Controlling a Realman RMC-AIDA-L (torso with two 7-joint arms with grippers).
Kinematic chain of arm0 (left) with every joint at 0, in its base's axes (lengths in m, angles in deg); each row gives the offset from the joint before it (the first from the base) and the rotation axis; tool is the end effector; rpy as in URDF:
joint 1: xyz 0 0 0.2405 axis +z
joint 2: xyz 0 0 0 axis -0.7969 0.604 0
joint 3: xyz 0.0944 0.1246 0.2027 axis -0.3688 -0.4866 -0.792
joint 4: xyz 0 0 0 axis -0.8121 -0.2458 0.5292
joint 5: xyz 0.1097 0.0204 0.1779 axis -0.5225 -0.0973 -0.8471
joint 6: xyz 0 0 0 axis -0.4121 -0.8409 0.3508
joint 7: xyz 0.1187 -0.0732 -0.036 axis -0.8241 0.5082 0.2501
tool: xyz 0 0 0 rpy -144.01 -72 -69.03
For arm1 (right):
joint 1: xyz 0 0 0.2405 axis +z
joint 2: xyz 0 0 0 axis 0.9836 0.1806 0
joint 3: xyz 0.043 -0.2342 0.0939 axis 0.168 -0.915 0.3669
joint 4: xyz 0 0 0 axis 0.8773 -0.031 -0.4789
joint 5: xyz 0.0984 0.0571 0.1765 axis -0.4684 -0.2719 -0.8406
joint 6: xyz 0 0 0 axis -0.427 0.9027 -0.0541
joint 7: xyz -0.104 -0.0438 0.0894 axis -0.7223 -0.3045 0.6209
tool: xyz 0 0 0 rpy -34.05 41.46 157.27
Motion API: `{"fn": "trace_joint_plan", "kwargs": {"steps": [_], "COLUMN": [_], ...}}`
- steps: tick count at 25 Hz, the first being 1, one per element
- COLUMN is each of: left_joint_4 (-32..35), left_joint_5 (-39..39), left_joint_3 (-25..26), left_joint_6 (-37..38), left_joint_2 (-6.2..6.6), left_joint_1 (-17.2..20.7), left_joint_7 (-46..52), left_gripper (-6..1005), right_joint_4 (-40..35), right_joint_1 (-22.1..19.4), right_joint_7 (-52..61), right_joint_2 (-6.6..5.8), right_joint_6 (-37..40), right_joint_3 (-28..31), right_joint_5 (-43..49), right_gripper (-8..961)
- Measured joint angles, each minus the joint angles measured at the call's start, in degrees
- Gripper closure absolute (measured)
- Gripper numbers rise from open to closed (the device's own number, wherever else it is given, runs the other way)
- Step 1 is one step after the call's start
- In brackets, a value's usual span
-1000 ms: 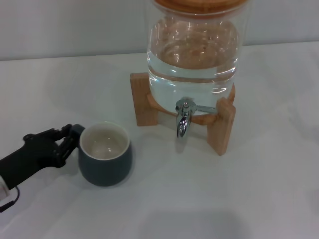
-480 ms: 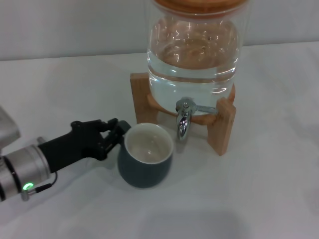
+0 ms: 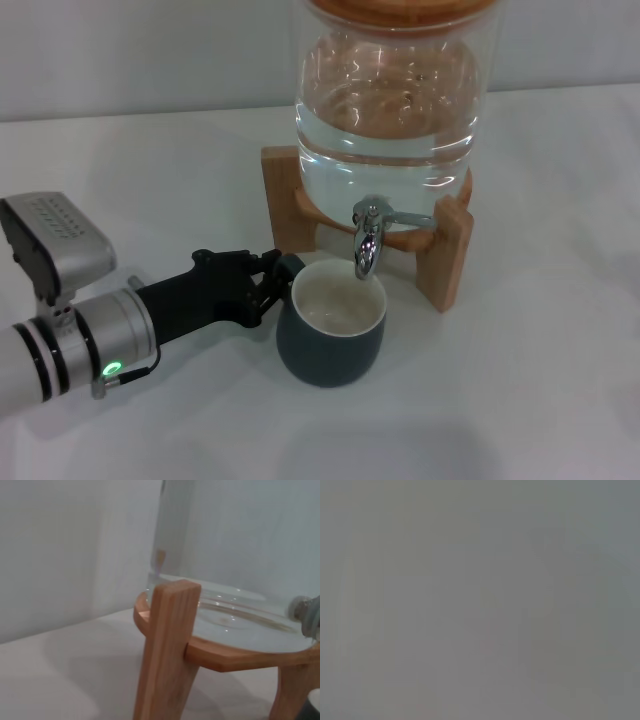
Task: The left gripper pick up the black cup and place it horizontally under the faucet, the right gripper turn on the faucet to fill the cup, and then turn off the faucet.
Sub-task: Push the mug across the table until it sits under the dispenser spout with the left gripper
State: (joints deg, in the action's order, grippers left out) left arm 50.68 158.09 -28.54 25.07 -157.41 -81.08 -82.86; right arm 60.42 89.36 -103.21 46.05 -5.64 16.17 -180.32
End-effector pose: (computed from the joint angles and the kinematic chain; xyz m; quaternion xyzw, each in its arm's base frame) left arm -0.2507 0.3349 -0.0954 -0.9234 -0.2329 -0.2248 0.2061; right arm 0.3962 0.2321 0.1436 -0.6283 0.1660 0.3716 0.6630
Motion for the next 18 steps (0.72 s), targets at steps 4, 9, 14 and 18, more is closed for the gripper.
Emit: {"fn": "trace_joint_plan", "kwargs": {"steps": [4,9,14,18], "left_joint_4": [0.0,0.1,0.1,-0.3], "left_joint_5": [2.4,3.6,3.9,3.9], "left_joint_3": [-3.3,-5.0,-5.5,-5.7], "left_joint_6": [1.5,2.3,2.3,2.0], "left_joint_2": [-0.01,-0.01,-0.09,-0.1], "left_joint_1": [-0.7,-1.5,-1.5,-1.5], "left_joint_7": [0.1,0.1,0.1,0.1], "left_gripper": [817,830,819,806], "right_joint_4": [0.0,0.1,0.1,0.1], "right_joint_1": [0.1,0.1,0.0,0.0], "right_joint_7": [0.0,0.0,0.1,0.1], "right_joint_2": [0.0,0.0,0.0,0.0], "right_joint_6": [0.0,-0.1,-0.2,-0.2], "right_joint_3": [-0.1,-0.3,-0.1,-0.1], "right_joint_5": [0.2,0.2,0.2,0.3], "right_gripper": [137,137,137,137]}}
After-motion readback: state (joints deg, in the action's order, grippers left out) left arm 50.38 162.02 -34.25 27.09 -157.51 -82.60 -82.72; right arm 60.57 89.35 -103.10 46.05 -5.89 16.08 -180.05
